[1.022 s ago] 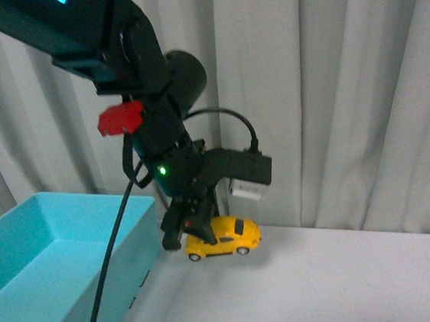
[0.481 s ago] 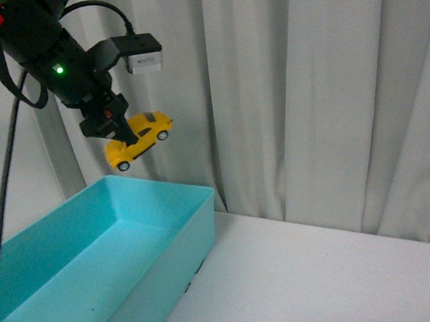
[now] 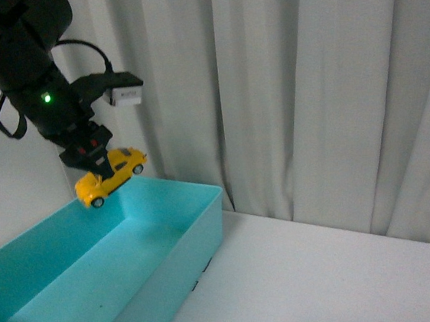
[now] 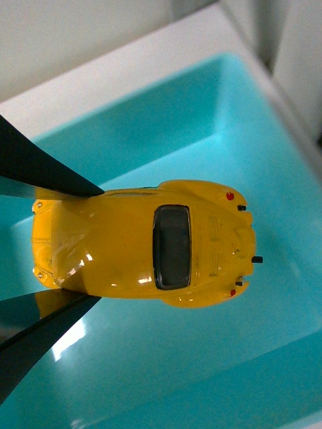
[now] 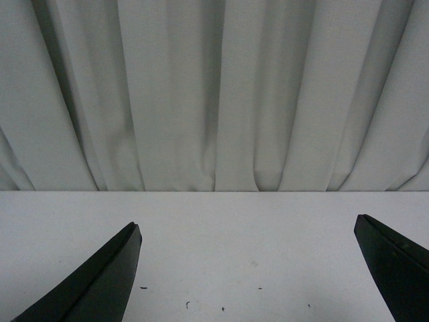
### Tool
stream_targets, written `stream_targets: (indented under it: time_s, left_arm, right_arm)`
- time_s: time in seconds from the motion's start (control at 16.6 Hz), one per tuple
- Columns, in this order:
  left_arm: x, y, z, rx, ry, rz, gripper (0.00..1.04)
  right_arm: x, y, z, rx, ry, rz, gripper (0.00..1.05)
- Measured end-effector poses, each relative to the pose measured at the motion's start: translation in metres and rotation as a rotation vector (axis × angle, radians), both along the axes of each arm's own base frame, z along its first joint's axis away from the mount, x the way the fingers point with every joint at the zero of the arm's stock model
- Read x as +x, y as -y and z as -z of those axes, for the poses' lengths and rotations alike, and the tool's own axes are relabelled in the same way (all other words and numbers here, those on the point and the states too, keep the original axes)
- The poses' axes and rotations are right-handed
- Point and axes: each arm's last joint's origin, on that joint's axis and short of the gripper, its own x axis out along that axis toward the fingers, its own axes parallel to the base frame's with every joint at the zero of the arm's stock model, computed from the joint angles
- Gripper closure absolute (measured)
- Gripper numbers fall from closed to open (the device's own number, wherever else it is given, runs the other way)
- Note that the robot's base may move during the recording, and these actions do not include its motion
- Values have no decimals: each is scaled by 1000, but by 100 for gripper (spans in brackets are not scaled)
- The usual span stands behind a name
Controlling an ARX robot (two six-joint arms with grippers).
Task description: Wind up and store yellow beetle toy
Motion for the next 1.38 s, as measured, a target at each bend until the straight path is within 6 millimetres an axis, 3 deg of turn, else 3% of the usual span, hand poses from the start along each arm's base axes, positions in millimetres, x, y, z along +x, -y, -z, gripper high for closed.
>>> stream_targets:
  time_s: [0.3,0.42,0.6,0.9,1.38]
  left_arm:
    - [-10,-3,33,-62,-57,-130,72]
    - [-10,-6,58,-75,-120,-179,72]
    - [-3,-10,92,-93,-179,-260,72]
    - [11,0,123,-112,-208,-306,72]
    - [17,-2,136,-97,-197,-334,72]
  right_arm:
    - [0,0,0,0,0,0,7]
    - [0,0,0,0,0,0,7]
    - [0,0,0,0,0,0,7]
    - [0,0,0,0,0,0,7]
    - [0,0,0,0,0,0,7]
